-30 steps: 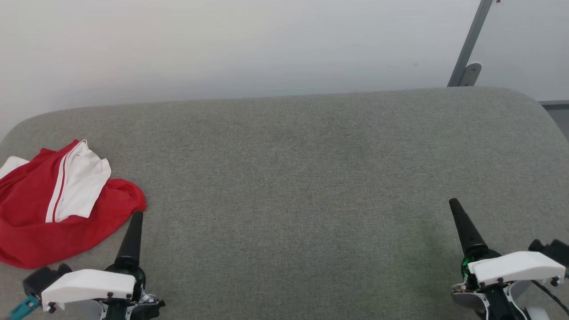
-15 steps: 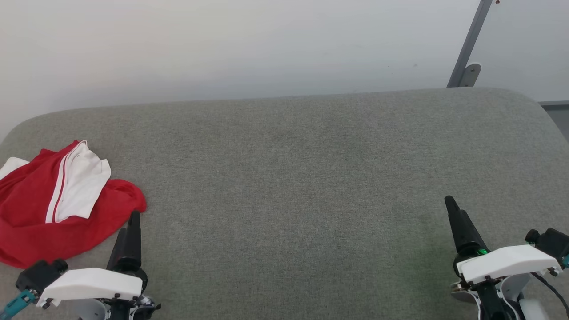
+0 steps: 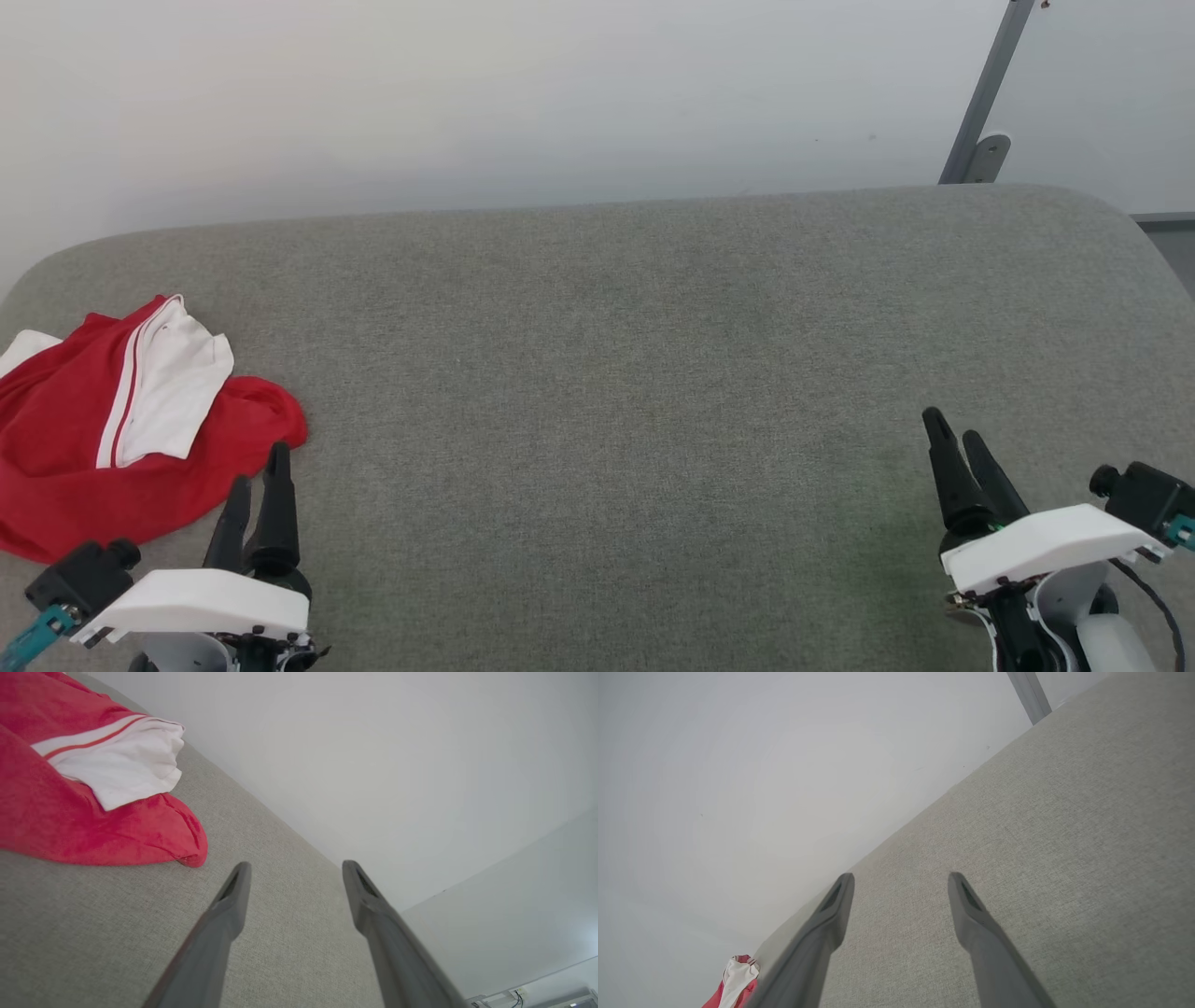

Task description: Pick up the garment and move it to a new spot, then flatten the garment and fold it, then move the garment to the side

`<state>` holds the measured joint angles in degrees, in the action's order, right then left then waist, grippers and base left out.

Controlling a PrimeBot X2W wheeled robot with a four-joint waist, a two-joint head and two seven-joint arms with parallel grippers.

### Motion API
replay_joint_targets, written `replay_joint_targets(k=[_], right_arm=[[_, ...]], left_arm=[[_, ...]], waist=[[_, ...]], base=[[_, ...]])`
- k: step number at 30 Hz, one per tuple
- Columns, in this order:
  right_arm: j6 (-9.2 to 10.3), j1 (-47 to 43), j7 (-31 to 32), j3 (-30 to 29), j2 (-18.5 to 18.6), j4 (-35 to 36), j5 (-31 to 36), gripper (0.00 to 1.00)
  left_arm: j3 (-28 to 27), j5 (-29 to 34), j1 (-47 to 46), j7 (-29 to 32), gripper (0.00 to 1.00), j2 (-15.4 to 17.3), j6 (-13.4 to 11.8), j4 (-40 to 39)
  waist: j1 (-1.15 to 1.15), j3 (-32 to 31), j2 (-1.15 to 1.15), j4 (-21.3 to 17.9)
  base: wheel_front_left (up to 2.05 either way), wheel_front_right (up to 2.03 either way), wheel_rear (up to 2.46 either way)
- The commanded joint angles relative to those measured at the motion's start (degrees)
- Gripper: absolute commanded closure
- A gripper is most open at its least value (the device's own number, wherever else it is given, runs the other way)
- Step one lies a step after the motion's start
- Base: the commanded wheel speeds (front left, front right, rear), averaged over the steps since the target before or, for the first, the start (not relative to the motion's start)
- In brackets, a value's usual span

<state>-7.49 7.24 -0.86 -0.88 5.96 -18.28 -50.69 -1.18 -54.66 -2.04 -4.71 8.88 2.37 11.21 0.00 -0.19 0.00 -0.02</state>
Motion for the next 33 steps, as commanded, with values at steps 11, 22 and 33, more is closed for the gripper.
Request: replay_joint_targets(k=[11, 22, 33], right_arm=[[0.0, 1.8, -1.61, 1.21, 1.0, 0.88, 7.74, 0.0], [0.0, 2.02, -2.75, 1.58, 1.31, 1.09, 14.11, 0.0], [0.0, 2.2, -3.84, 1.97, 1.62, 1.22, 20.31, 0.0]], left_arm=[[0.34, 8.92, 0.47, -2.38, 0.0, 0.72, 0.84, -1.22], [0.45, 15.4, 1.26, -4.09, 0.0, 1.07, 1.24, -1.6], [0.7, 21.7, 1.9, -5.79, 0.0, 1.48, 1.83, -1.94]], waist=[[0.0, -0.11, 0.0, -0.03], [0.0, -0.27, 0.0, -0.13], [0.0, -0.42, 0.0, -0.2]], base=[[0.0, 0.0, 0.0], [0.0, 0.0, 0.0], [0.0, 0.0, 0.0]])
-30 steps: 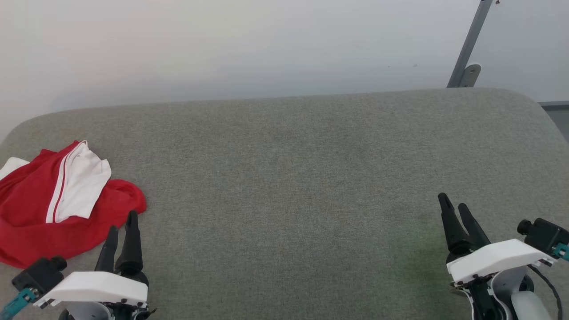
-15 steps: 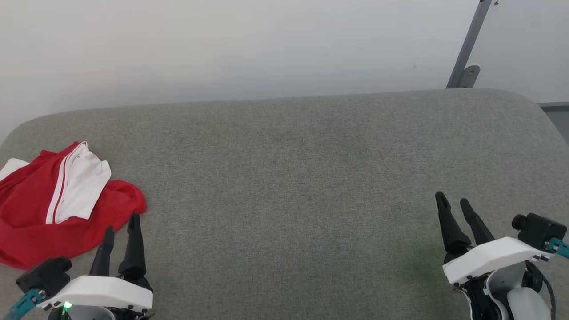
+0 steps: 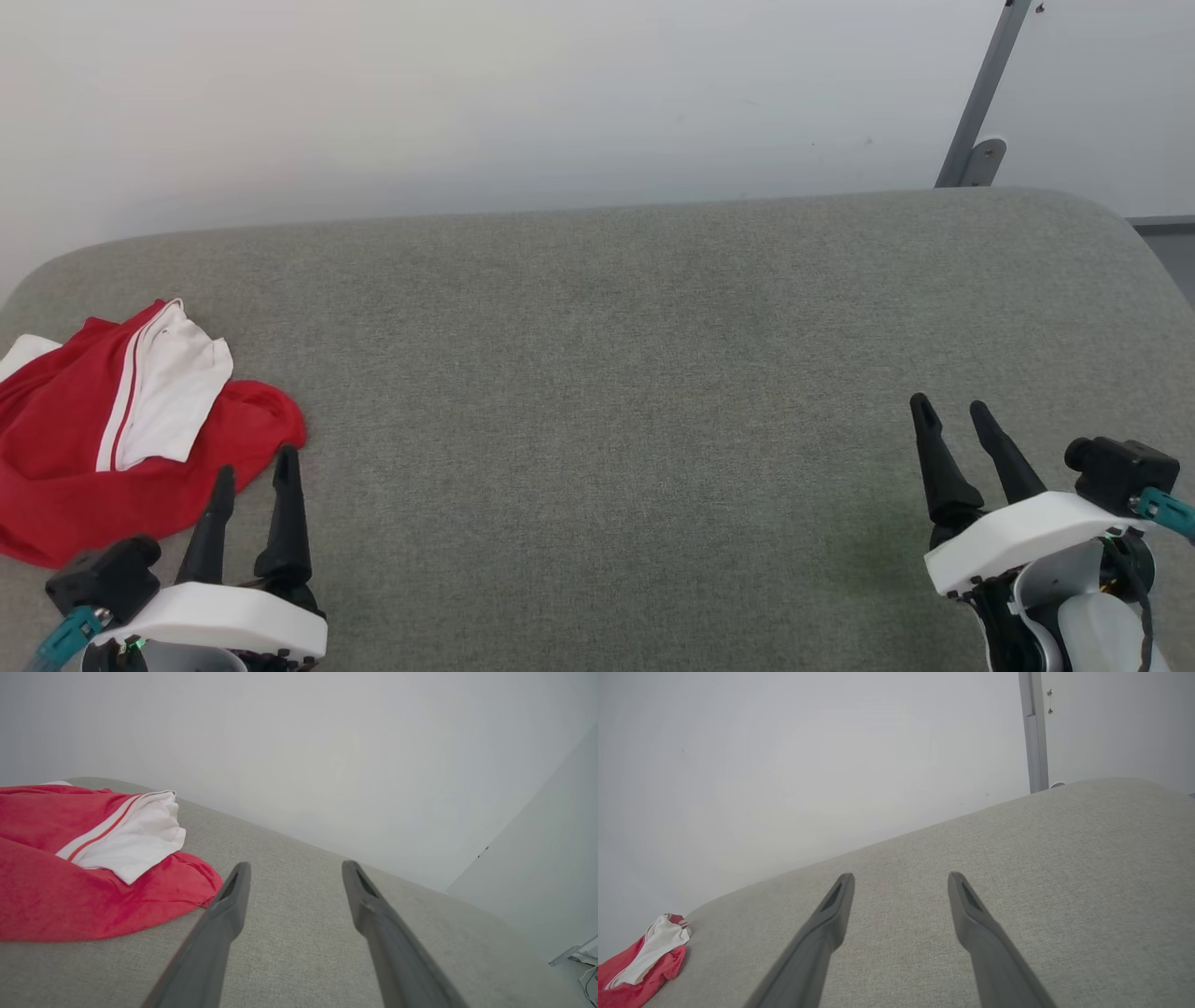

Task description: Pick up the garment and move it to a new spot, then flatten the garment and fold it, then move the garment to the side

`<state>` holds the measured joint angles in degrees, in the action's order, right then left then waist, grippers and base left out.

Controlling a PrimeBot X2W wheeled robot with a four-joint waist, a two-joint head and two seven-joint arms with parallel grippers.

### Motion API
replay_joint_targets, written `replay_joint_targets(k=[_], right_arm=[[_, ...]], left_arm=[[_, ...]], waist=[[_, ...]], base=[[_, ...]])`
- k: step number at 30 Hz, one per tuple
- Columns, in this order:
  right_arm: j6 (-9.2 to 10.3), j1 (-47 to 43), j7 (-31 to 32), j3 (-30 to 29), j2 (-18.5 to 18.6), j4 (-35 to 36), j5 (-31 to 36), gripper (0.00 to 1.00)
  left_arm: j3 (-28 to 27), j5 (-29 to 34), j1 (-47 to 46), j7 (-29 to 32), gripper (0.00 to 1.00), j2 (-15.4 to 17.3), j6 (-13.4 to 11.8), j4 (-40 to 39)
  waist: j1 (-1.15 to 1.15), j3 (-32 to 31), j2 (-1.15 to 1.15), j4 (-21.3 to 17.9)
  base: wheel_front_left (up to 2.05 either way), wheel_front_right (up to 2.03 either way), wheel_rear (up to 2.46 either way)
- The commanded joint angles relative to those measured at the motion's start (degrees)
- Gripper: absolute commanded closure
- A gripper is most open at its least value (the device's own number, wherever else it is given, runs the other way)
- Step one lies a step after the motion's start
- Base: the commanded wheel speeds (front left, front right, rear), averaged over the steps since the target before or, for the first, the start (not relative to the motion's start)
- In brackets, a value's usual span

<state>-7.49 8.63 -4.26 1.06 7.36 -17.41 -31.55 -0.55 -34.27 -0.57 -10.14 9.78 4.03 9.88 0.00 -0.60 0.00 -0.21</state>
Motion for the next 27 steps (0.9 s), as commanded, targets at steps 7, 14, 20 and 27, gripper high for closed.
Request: replay_joint_targets(k=[7, 14, 20, 27], right_arm=[[0.0, 0.64, -1.0, 0.04, 0.21, 0.62, 4.33, 0.0], [0.0, 0.66, -1.41, 0.14, 0.23, 0.73, 7.48, 0.0], [0.0, 0.61, -1.88, 0.22, 0.34, 0.88, 10.09, 0.0], [0.01, 0.8, -2.29, 0.4, 0.47, 0.88, 12.83, 0.0]], left_arm=[[0.22, 4.05, 0.59, -1.19, 0.0, 0.84, 0.48, -0.88], [0.47, 7.2, 0.89, -2.1, 0.0, 1.01, 0.66, -1.19], [0.68, 9.79, 1.17, -2.74, 0.0, 1.31, 0.86, -1.33], [0.83, 12.7, 1.52, -3.58, 0.0, 1.63, 1.09, -1.44]], waist=[[0.0, -0.11, 0.0, -0.04], [0.0, -0.2, 0.0, -0.08], [0.0, -0.25, 0.0, -0.12], [0.0, -0.25, 0.0, -0.22]], base=[[0.0, 0.0, 0.0], [0.0, 0.0, 0.0], [0.0, 0.0, 0.0], [0.0, 0.0, 0.0]])
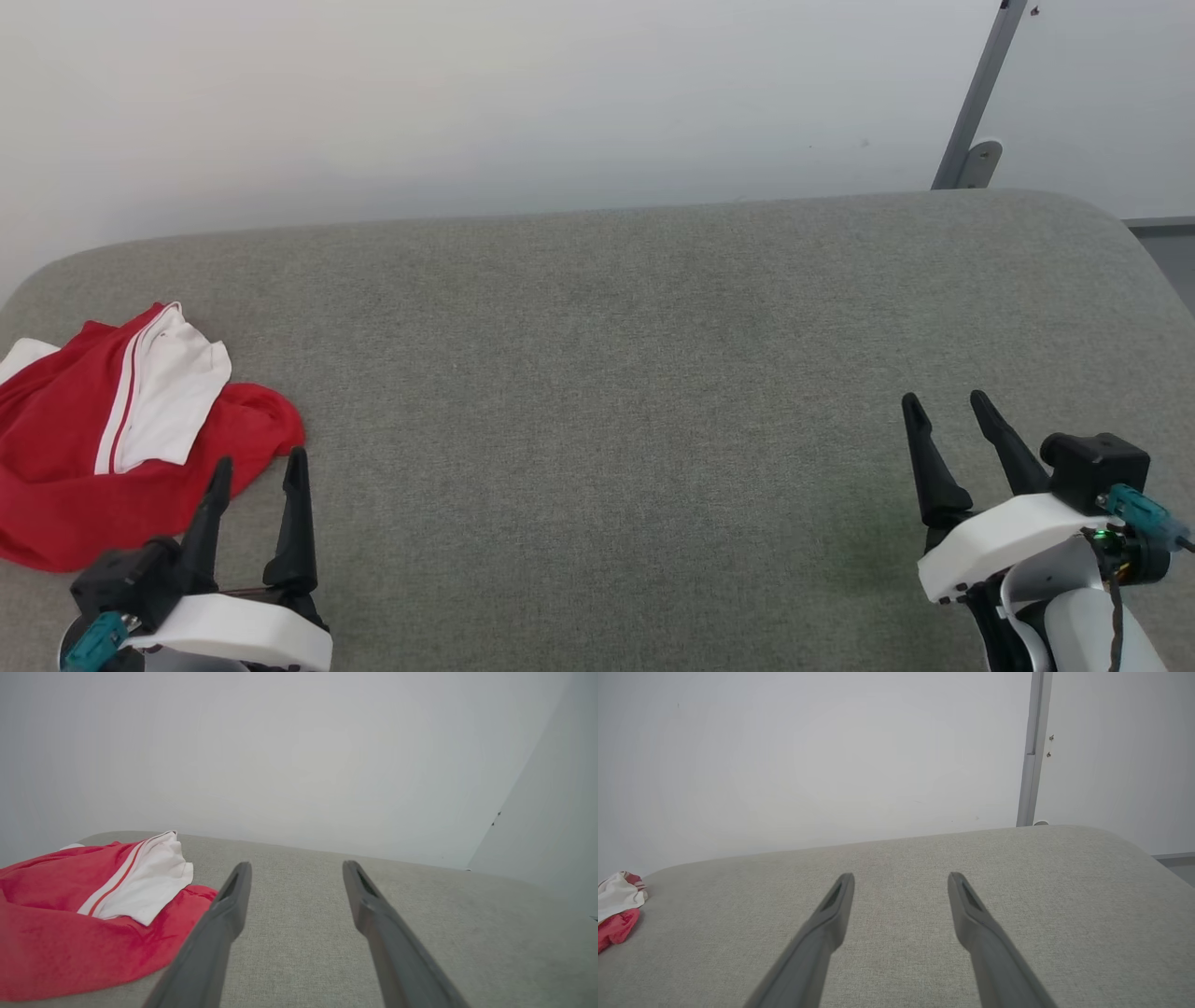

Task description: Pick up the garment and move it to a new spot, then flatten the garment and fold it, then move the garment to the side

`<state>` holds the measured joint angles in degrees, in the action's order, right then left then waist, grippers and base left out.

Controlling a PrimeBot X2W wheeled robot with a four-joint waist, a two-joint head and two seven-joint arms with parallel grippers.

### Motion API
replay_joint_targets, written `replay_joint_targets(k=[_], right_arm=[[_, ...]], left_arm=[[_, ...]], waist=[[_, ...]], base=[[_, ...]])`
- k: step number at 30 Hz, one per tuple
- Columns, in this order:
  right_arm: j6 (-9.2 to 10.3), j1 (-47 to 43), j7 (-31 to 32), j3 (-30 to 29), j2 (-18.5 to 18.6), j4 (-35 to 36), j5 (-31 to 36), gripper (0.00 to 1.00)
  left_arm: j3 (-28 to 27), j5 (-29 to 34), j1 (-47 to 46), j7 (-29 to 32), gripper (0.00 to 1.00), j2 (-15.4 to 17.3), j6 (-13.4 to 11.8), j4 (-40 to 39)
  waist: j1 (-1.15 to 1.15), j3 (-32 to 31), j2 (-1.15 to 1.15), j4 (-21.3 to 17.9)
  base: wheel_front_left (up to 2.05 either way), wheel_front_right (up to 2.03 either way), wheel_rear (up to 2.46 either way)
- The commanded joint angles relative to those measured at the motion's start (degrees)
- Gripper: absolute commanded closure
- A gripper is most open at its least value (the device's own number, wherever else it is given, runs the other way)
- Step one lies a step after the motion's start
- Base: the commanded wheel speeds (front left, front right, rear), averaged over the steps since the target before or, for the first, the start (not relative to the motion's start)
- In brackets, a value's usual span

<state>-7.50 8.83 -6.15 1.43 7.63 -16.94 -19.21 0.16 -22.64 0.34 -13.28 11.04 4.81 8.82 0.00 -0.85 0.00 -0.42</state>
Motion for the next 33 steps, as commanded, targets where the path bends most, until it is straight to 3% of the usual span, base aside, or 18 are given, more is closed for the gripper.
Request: replay_joint_targets(k=[1, 16, 28, 33], right_arm=[[0.02, 0.6, -0.49, 0.07, 0.23, 0.42, 0.89, 0.0], [0.02, 0.78, -1.51, 0.37, 0.52, 0.49, 6.82, 0.0], [0.02, 0.22, -1.33, 0.28, 0.15, 0.85, 6.88, 0.0], [0.02, -0.03, -0.81, 1.61, 0.36, 1.13, 6.36, 0.0]], left_arm=[[0.16, 1.37, 0.64, -0.51, 0.0, 0.41, 0.37, -0.42], [0.34, 6.77, 1.06, -2.05, 0.0, 0.96, 0.74, -0.69], [0.23, 6.1, 0.52, -2.01, 0.0, 0.72, 1.03, -0.26], [-1.11, 5.43, 0.21, -2.0, 0.0, 0.75, -0.13, 0.65]], waist=[[0.0, 0.0, 0.0, -0.01], [0.0, -0.08, 0.0, -0.06], [0.0, -0.13, 0.0, 0.23], [0.0, -0.69, 0.0, 2.38]], base=[[0.0, 0.0, 0.0], [0.0, 0.0, 0.0], [0.0, 0.0, 0.0], [0.0, 0.0, 0.0]])
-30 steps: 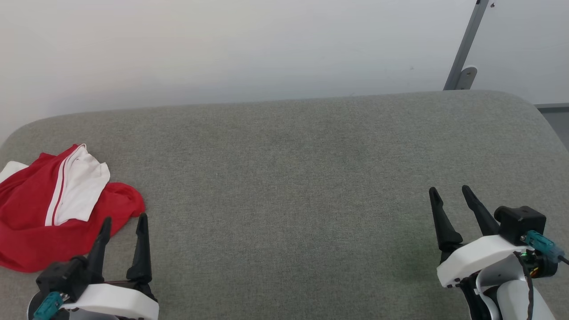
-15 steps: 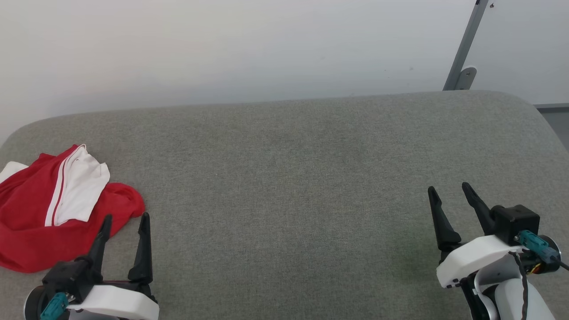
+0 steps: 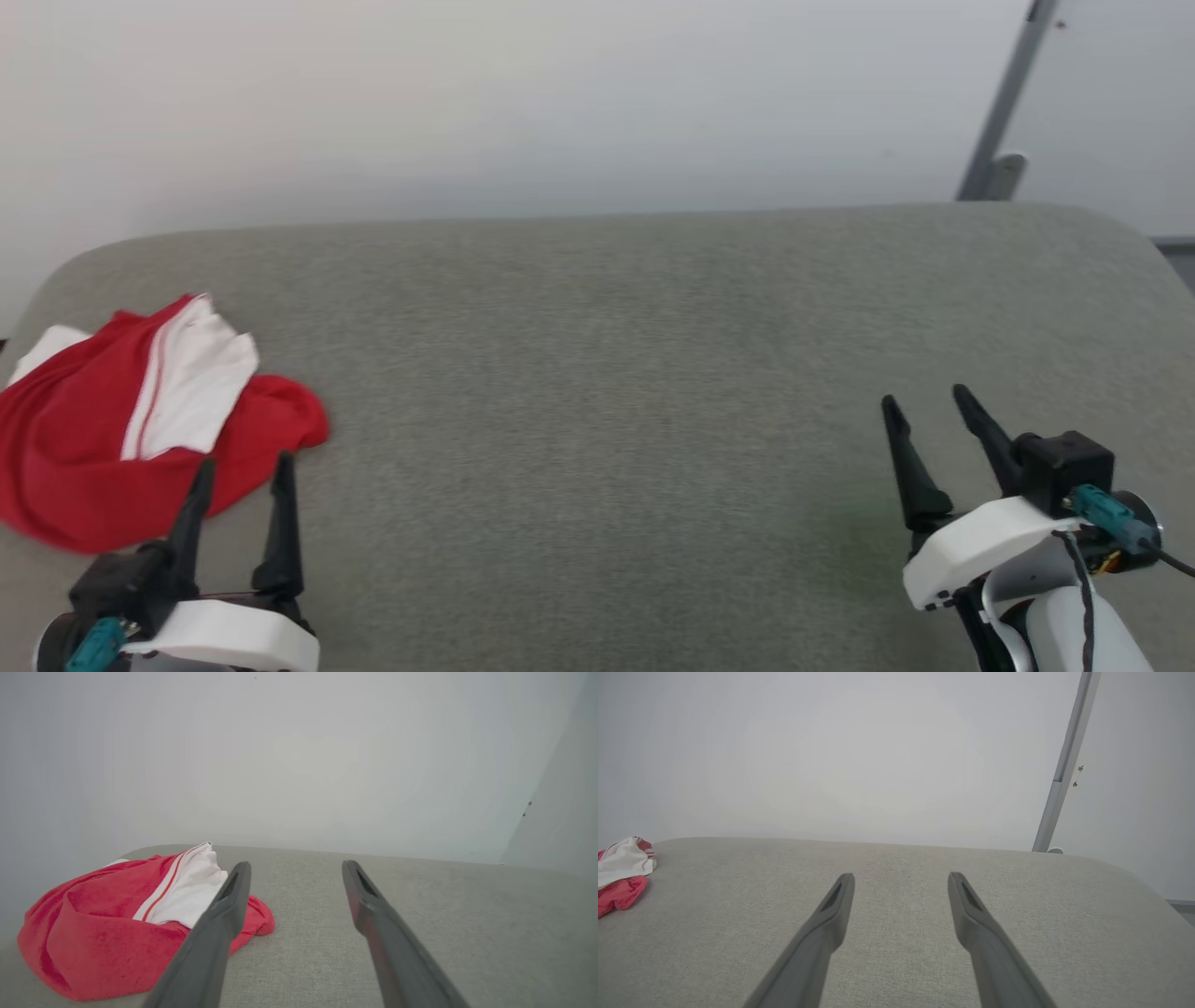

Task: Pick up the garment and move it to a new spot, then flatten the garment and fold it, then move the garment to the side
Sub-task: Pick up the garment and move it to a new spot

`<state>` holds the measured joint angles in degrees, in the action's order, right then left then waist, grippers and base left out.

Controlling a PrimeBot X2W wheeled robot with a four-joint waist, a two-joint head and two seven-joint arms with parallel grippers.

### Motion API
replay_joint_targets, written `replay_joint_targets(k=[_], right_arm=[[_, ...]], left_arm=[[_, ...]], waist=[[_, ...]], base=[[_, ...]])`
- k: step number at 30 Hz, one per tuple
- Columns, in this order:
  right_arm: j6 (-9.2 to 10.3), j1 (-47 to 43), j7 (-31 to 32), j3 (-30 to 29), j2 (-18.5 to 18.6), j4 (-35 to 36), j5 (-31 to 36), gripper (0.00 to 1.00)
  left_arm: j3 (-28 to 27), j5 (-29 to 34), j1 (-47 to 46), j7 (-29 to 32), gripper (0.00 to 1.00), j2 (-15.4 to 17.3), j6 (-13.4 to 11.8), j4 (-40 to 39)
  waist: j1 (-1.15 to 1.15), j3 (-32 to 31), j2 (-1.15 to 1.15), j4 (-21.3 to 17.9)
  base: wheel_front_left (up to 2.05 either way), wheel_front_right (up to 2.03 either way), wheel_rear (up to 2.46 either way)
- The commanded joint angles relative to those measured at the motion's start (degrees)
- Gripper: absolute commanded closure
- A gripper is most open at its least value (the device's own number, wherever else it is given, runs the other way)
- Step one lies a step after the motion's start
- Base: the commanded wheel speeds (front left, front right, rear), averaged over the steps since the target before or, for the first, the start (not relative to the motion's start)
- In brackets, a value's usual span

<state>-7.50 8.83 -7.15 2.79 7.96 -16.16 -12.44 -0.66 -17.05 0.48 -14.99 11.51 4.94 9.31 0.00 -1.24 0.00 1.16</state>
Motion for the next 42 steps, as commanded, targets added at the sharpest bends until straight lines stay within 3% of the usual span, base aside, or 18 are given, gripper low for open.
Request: replay_joint_targets(k=[1, 15, 28, 36, 42], right_arm=[[0.02, -0.02, 0.27, 0.58, 0.08, 0.44, -0.49, 0.0], [0.02, 0.69, 1.99, 6.21, 0.03, 1.21, -2.16, 0.0], [0.02, -0.09, 1.71, 5.75, 0.42, 1.39, -2.6, 0.0], [0.02, 1.28, 3.27, 4.49, 1.01, 3.85, -1.56, 0.0], [0.03, 4.65, 5.76, 4.93, 2.73, 7.91, -0.42, 0.0]], left_arm=[[-0.62, -0.46, 0.01, -0.27, 0.0, 0.25, -0.51, 0.37], [-4.44, -2.77, 1.14, 2.36, 0.0, 1.94, -3.59, -1.38], [-3.65, -4.73, -1.0, 5.54, 0.0, 1.96, -3.73, -2.64], [-1.75, -5.62, -10.17, 8.56, 0.0, 3.61, -1.76, 1.11], [-0.75, -6.78, -21.79, 9.44, 0.0, 6.0, 0.4, 9.77]], waist=[[0.0, -0.46, 0.0, 1.53], [0.0, -2.42, 0.0, 15.87], [0.0, -1.97, 0.0, 23.22], [0.0, 2.08, 0.0, 21.73], [0.0, 8.94, 0.0, 17.6]], base=[[0.0, 0.0, 0.0], [0.0, 0.0, 0.0], [0.0, 0.0, 0.0], [0.0, 0.0, 0.0], [0.0, 0.0, 0.0]])
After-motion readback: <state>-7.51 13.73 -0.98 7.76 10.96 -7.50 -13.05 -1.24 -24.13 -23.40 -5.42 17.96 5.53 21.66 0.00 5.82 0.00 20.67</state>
